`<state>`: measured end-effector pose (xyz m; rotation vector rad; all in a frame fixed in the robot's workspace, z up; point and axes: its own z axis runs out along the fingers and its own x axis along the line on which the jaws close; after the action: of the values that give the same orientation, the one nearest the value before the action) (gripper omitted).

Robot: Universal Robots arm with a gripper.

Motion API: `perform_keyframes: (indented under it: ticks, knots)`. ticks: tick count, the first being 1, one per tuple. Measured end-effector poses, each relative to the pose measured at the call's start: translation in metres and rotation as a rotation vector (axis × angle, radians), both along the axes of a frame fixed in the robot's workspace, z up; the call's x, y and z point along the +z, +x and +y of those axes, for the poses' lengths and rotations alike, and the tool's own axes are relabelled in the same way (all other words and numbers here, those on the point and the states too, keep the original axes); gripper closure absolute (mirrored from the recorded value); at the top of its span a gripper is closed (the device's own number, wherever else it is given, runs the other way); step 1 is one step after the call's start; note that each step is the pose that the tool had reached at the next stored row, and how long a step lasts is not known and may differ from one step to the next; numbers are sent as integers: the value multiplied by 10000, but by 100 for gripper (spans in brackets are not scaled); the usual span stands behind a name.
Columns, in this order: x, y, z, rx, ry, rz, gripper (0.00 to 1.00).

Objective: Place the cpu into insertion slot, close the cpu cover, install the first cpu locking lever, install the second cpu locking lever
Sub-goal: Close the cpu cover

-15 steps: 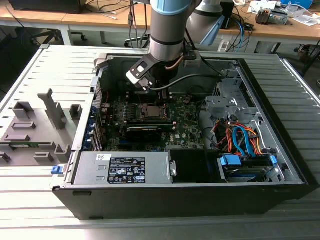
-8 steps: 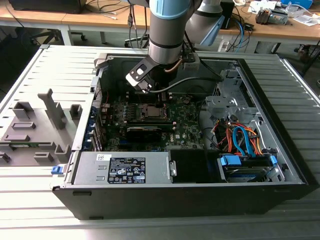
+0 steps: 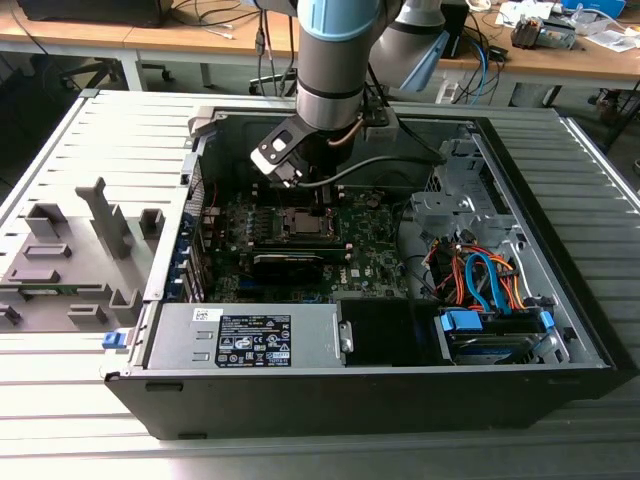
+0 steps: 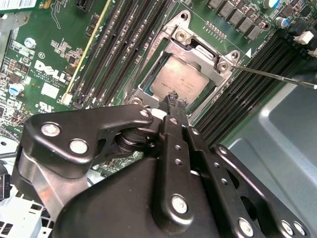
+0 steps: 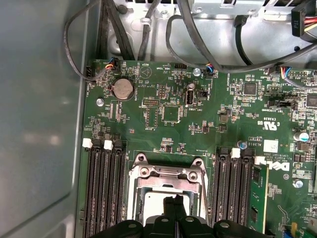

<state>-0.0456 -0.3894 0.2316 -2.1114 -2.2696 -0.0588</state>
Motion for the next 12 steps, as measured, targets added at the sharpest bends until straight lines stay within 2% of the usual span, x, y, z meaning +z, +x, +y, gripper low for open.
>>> perform_keyframes:
  ticks: [10, 12]
  knots:
    - [-25, -31, -1, 3, 0, 0, 89]
    - [-49, -41, -1, 1, 0, 0, 89]
